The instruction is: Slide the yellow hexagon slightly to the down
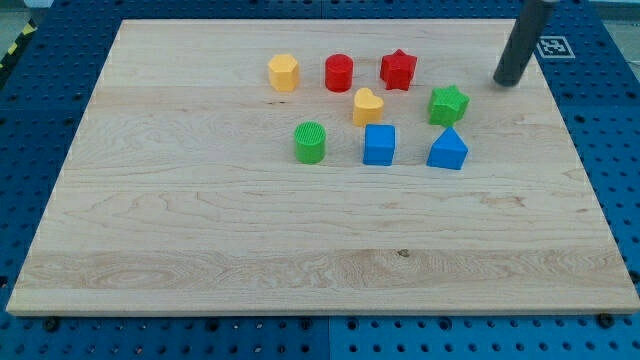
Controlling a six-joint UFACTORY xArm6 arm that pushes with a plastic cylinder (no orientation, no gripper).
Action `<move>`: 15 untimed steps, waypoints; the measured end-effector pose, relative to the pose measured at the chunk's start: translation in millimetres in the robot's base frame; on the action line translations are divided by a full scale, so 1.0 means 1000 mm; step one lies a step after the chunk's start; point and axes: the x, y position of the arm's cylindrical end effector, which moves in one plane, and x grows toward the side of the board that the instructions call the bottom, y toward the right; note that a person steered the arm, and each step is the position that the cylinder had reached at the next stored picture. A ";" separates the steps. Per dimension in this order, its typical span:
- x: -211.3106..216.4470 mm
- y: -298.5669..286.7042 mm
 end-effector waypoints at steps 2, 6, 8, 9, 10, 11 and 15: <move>-0.066 -0.125; -0.012 -0.292; -0.012 -0.347; -0.011 -0.337; 0.001 -0.326; 0.012 -0.321; 0.094 -0.402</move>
